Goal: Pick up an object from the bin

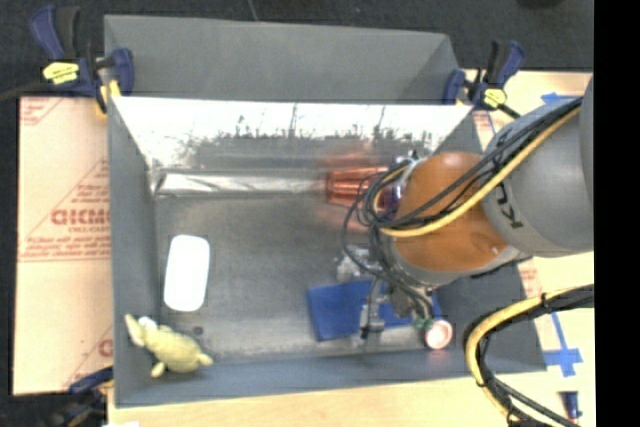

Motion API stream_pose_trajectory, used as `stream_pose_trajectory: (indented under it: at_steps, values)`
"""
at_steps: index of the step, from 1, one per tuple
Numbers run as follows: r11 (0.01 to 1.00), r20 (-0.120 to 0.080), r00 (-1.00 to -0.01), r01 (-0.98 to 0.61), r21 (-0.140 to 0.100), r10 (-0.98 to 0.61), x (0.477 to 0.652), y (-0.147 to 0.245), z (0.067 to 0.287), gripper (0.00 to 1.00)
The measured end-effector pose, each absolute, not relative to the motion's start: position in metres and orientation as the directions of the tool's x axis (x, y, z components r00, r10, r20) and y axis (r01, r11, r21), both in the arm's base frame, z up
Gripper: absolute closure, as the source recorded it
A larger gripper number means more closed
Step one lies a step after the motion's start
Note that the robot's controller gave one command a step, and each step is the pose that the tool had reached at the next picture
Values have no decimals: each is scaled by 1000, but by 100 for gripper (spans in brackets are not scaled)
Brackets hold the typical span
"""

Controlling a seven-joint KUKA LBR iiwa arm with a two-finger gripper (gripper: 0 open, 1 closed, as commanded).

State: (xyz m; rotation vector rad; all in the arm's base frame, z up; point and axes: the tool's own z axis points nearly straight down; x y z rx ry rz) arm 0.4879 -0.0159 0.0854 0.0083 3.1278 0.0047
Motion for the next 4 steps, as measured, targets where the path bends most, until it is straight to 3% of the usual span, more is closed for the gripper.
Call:
stream_pose_trajectory:
  at_steps: [4]
  values:
    - [1000, -14, -1000, 6, 3, 6, 488, -16, 86, 100]
